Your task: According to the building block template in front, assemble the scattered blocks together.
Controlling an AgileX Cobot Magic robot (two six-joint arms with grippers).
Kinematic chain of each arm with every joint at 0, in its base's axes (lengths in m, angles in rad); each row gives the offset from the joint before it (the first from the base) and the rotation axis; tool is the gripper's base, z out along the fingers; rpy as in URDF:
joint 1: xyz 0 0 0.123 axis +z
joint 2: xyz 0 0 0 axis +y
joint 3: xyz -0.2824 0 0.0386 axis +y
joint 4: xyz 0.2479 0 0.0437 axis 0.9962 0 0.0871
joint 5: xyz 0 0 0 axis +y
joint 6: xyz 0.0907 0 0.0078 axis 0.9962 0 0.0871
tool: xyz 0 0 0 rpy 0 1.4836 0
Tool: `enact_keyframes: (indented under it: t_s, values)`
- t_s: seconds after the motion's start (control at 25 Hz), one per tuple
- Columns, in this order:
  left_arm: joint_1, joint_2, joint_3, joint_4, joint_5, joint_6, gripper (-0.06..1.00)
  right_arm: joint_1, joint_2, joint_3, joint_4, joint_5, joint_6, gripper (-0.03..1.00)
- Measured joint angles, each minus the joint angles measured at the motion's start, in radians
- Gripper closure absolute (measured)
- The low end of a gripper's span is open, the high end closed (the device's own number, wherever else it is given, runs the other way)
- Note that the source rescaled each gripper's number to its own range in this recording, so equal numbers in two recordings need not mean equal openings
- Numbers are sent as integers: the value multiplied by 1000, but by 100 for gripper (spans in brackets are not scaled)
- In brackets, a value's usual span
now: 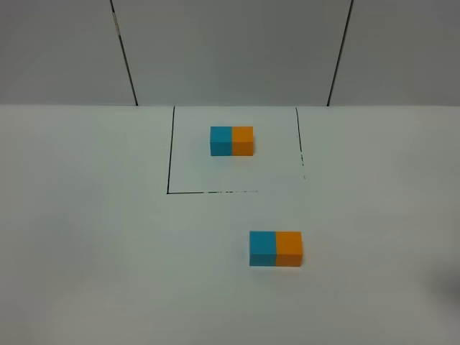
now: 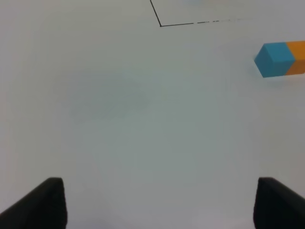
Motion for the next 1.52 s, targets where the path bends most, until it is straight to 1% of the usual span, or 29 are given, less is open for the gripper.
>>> enact_keyframes:
  t_s: [0.12,0.24,0.32,0.4,0.56,0.76,0.96,1.24,1.52]
  values:
    - [0,0,0,0,0,0,27,-46,-182,75,-19,80,34,-3]
    - [0,0,0,0,0,0,27,-64,-347,121,-23,165,42,-3]
    - [0,0,0,0,0,0,27,-65,-441,136,-10,199,43,-3]
    - [0,0,0,0,0,0,27,-63,-531,153,30,211,45,-3]
    - [0,0,0,0,0,0,27,-33,-687,209,113,217,45,-3]
    - [0,0,0,0,0,-1,27,-15,-835,262,118,212,45,-3]
    - [0,0,0,0,0,-1,27,-15,-951,300,144,177,42,-3]
    - [0,0,0,0,0,-1,27,-15,-1025,331,143,173,28,-3]
    - [0,0,0,0,0,-1,27,-15,-1035,331,141,173,28,-3]
